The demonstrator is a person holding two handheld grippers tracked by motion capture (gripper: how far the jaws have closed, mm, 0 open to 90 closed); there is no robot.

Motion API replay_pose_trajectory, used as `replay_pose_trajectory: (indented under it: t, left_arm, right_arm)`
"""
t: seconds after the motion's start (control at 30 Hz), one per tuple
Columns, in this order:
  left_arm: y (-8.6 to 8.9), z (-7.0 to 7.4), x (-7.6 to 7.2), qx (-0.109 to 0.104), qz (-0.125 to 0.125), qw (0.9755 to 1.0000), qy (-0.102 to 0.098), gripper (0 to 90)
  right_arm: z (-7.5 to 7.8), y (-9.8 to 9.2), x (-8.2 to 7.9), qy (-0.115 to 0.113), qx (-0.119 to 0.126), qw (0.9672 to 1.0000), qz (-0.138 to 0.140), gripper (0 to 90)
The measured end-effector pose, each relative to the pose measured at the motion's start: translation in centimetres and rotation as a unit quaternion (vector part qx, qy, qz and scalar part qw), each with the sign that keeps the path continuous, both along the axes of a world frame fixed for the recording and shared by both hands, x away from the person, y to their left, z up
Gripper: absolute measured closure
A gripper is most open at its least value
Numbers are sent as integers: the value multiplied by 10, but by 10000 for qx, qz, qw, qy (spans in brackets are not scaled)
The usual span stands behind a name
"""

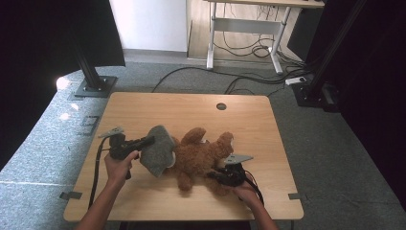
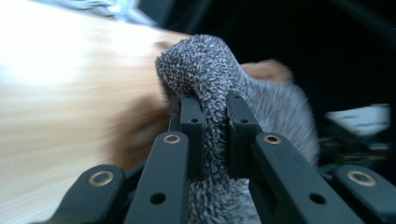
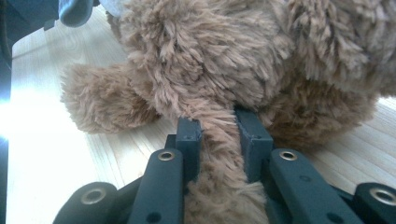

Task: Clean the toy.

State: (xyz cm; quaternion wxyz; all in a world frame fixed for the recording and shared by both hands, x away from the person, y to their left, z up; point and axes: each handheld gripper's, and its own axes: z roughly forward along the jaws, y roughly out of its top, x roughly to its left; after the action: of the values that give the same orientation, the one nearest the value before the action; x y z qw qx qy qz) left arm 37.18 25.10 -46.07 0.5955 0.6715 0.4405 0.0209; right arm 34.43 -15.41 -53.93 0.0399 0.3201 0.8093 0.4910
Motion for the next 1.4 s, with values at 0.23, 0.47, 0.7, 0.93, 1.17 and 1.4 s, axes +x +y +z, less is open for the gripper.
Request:
replay_pose_trajectory:
  t: [0.23,0.47,0.7,0.93,1.17,1.4]
  left_arm:
    - [-76,24,6,-155,-1006,9947,-138,797]
    - [-157,35,21,246,-1551,9875,-153,796]
    - [-191,33,36,665,-1554,9856,-50,796]
    - [-215,29,45,959,-1594,9825,29,793]
    - [-240,23,57,1346,-1601,9776,216,790]
    - [-236,9,65,1732,-1632,9682,776,785]
  right_arm:
    - [0,1,-1,-16,4,10000,-15,739]
    - [-1,0,-1,-31,23,10000,0,738]
    - [-1,1,-2,-54,20,10000,-21,738]
    - [-1,1,-2,-49,18,10000,-27,737]
    - [-2,1,-2,-66,17,10000,-25,737]
    - [-3,2,-4,-79,-51,10000,-35,739]
